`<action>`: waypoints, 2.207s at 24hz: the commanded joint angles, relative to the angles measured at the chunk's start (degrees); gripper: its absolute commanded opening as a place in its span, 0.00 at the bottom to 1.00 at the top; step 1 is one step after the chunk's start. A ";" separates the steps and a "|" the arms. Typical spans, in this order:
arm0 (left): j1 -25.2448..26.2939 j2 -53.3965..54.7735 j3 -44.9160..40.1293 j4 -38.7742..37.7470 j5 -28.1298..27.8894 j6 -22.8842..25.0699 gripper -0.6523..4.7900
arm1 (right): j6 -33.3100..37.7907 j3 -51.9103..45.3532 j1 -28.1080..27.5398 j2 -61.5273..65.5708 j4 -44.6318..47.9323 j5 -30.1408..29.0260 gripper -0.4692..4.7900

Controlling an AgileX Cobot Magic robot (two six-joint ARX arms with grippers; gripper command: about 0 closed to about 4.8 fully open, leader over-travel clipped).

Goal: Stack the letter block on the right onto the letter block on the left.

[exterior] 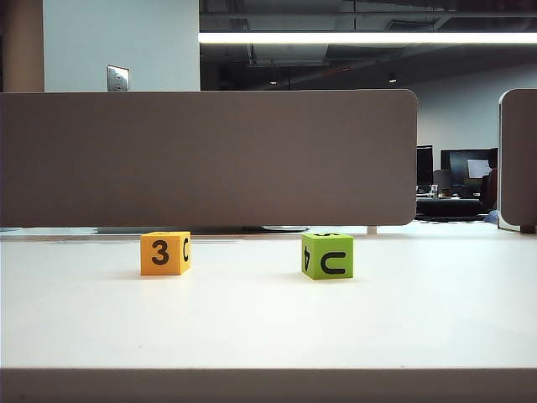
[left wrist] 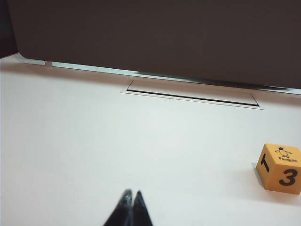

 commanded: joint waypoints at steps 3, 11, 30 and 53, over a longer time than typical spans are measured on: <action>0.09 0.04 0.20 -0.35 0.24 0.02 0.11 | 0.00 -0.31 0.02 -0.13 1.16 -0.31 0.09; 0.09 0.04 0.22 -0.31 0.22 0.02 0.11 | 0.02 -0.31 0.00 -0.13 0.44 -0.28 0.09; 0.07 11.45 26.62 -10.25 6.91 -0.15 0.11 | -1.55 31.08 0.04 18.78 -2.14 -0.15 0.09; -3.78 53.81 44.68 -4.52 17.75 3.50 0.11 | -5.62 64.67 11.19 75.17 -9.90 -6.29 0.08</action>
